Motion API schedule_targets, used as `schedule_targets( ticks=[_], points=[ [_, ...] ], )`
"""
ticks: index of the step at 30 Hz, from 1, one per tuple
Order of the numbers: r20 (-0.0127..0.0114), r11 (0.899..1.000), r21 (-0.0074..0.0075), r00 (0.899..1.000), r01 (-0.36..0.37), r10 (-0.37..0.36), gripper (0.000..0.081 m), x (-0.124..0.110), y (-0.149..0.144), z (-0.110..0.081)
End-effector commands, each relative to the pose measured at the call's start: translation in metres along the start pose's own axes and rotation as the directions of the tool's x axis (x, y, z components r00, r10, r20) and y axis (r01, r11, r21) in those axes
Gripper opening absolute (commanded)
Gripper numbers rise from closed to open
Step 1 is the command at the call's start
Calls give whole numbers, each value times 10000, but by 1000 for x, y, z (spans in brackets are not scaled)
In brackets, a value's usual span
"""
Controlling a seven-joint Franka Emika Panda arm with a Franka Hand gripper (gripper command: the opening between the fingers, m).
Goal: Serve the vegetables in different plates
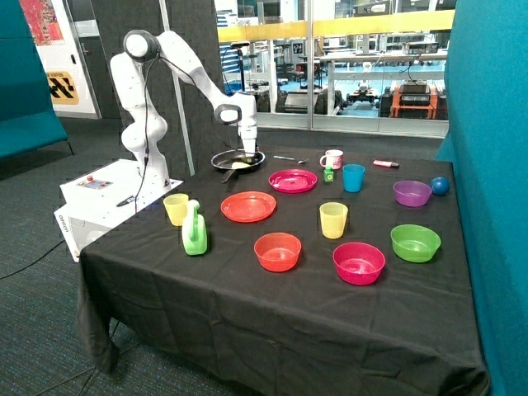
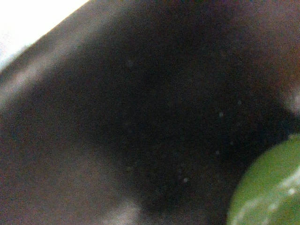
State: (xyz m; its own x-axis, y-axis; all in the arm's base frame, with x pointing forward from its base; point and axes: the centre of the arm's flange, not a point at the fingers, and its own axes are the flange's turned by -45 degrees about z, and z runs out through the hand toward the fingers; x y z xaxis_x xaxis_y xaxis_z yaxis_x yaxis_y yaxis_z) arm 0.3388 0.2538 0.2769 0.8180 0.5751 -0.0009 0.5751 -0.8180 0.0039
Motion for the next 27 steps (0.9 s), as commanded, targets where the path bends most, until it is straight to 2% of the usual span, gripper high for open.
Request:
schedule_targets(
  ticks=[1, 3, 5, 7, 19, 27],
  points=[
    [-9, 10000, 39, 10000, 27, -27, 105, -1, 2, -1],
    [-9, 10000, 39, 10000, 43, -43, 80, 1, 3, -4],
    [-9, 10000, 39, 10000, 49, -49, 20, 2, 4, -6],
    [-9, 10000, 39, 10000, 36, -36, 5, 2, 5, -8],
    [-10, 9998, 38, 9998, 190, -190, 0, 4, 6, -23],
    [-10, 9993, 38, 9993, 367, -367, 0, 7, 8, -51]
  ],
)
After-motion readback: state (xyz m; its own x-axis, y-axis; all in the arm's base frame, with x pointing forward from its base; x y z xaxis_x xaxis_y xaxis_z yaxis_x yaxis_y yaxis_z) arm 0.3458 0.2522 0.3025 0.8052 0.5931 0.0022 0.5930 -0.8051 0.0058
